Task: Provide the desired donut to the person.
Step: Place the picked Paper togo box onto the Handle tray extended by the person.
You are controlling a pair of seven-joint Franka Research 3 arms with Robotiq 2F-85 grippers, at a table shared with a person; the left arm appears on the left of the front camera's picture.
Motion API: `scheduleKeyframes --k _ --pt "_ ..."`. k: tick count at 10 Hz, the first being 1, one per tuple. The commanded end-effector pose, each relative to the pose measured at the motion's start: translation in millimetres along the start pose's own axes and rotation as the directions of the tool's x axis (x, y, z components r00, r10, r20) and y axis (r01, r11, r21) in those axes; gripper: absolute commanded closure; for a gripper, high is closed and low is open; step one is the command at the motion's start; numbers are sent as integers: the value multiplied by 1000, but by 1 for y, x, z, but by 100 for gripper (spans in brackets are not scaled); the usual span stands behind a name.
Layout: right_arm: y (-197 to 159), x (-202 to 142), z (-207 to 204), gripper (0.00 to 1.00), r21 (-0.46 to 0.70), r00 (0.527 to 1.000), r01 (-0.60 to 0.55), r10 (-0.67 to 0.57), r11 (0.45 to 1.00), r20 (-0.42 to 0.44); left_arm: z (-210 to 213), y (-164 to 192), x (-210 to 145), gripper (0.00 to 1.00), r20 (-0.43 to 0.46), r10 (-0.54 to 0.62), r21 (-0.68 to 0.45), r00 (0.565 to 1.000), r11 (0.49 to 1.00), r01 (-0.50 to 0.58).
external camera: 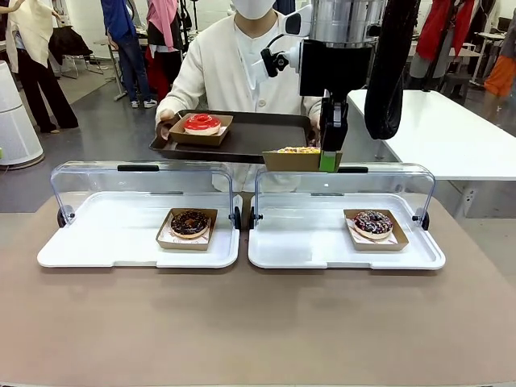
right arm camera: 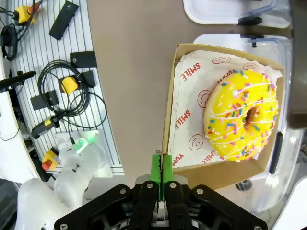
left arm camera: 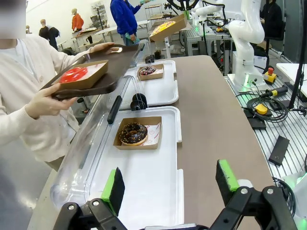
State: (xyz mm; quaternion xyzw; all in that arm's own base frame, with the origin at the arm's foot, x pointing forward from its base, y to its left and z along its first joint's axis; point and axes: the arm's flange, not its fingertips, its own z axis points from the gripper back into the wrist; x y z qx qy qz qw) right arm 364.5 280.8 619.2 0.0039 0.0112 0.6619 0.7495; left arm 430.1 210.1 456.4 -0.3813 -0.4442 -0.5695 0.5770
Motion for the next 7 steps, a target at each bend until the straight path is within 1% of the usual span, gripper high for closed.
scheduleKeyframes --k 1,7 --pt "5 -2 -2 100 -4 1000 18 -18 1000 -6 1 -2 1 0 1 -4 3 1000 1000 4" --pt "5 -2 -2 100 -4 1000 18 -18 1000 -6 1 -2 1 0 1 -4 3 1000 1000 4"
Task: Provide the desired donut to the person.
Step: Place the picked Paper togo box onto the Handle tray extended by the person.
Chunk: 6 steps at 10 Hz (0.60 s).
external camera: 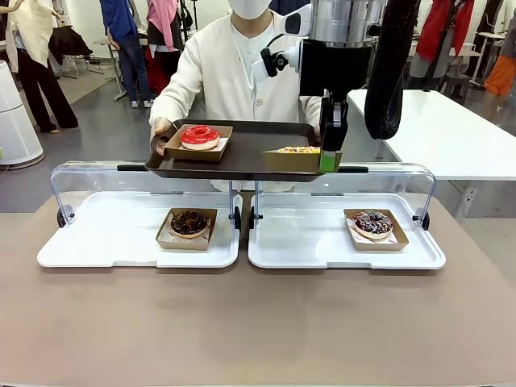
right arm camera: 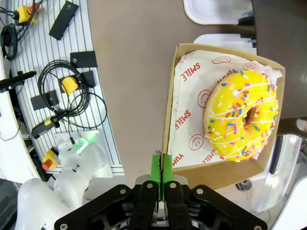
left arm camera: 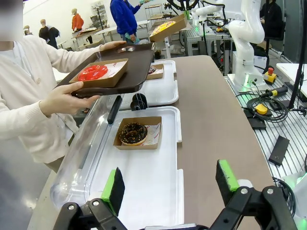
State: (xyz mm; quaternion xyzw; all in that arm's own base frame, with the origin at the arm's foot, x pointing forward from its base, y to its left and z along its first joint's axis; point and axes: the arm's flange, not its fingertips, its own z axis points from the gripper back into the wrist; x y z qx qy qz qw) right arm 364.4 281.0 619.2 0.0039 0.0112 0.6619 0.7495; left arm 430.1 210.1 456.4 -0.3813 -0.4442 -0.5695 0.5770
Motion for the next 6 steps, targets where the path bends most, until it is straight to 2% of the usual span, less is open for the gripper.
scheduleKeyframes --k 1,3,6 --pt "5 -2 -2 100 -4 1000 18 -18 1000 -6 1 -2 1 0 1 -4 3 1000 1000 4" --pt "0 0 0 98 0 1000 0 0 1000 0 1 -2 1 0 1 -4 3 1000 1000 4" --pt "-40 17 8 98 -57 999 -49 50 997 18 1 -2 1 0 1 -4 3 1000 1000 4"
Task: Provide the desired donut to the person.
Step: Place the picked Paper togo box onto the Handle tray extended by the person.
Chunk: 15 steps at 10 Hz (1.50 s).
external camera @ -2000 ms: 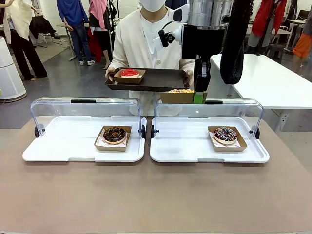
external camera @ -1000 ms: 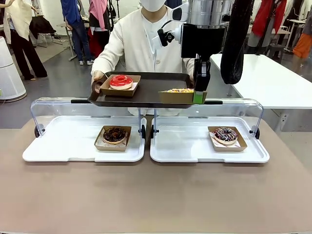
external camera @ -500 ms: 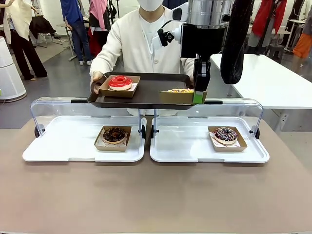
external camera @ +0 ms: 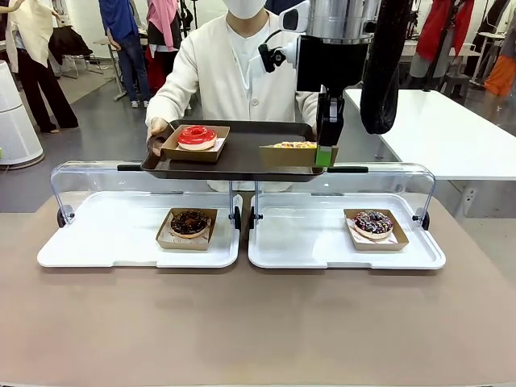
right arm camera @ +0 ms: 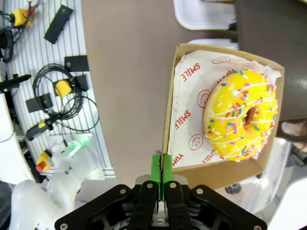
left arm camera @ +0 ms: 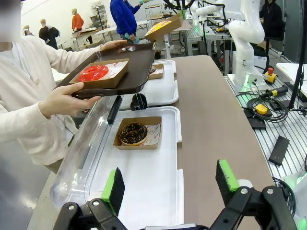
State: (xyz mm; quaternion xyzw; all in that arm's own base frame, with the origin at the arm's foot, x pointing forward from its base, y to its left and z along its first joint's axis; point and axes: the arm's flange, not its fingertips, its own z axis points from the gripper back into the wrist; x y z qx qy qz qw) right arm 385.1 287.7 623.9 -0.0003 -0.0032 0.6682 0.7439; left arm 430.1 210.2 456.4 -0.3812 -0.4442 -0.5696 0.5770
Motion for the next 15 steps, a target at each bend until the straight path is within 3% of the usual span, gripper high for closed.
scheduleKeyframes --k 1,6,12,13,14,15 --pt "-44 13 0 98 -55 998 -51 53 997 25 1 -2 1 0 1 -4 3 1000 1000 4" --pt "-128 19 -30 98 -102 991 -106 113 989 69 1 -2 1 0 1 -4 3 1000 1000 4" --pt "-158 21 -54 98 -107 973 -199 209 974 95 1 -2 1 0 1 -4 3 1000 1000 4" --pt "-159 22 -56 48 -104 973 -197 208 975 102 1 -2 1 0 1 -4 3 1000 1000 4" --pt "-158 22 -57 38 -104 974 -198 207 975 92 1 -2 1 0 1 -4 3 1000 1000 4" --pt "-157 21 -57 0 -103 974 -197 207 975 91 1 -2 1 0 1 -4 3 1000 1000 4"
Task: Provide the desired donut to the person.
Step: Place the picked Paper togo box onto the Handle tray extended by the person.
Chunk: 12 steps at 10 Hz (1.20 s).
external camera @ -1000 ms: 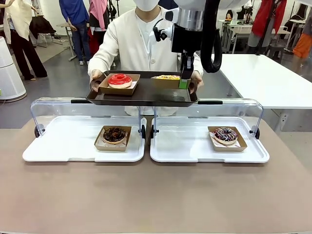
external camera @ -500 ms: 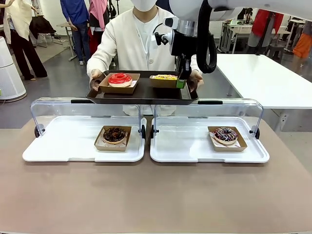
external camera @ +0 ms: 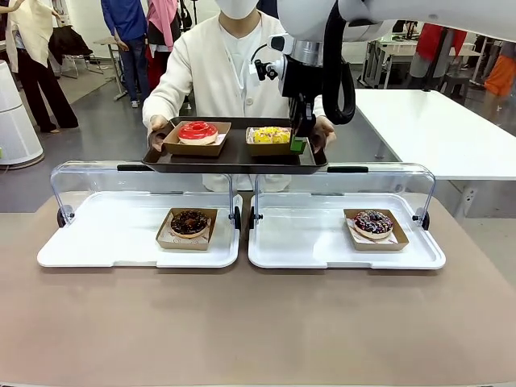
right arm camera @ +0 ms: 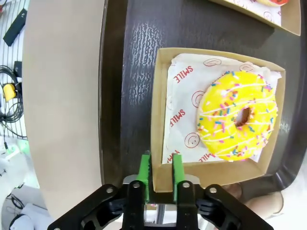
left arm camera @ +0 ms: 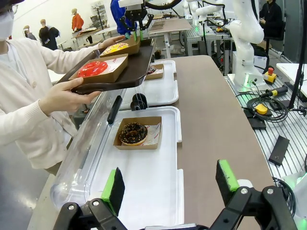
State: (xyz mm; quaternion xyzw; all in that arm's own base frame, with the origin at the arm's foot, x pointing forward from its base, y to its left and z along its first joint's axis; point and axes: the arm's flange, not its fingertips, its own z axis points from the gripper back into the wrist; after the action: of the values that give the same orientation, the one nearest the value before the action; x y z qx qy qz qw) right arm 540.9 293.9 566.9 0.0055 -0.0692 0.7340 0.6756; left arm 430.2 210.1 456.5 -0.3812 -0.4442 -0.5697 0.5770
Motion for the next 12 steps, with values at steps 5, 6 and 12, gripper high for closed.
scheduleKeyframes --k 5,6,12 --pt "-3 -2 1 0 -4 1000 -15 15 1000 -7 1 -2 1 0 1 -4 3 1000 1000 4" --pt "-3 -2 1 0 -2 1000 -14 14 1000 -9 1 -2 1 0 1 -4 3 1000 1000 4" --pt "3 -7 7 0 2 1000 15 -15 1000 -15 1 -2 1 0 1 -4 3 1000 1000 4"
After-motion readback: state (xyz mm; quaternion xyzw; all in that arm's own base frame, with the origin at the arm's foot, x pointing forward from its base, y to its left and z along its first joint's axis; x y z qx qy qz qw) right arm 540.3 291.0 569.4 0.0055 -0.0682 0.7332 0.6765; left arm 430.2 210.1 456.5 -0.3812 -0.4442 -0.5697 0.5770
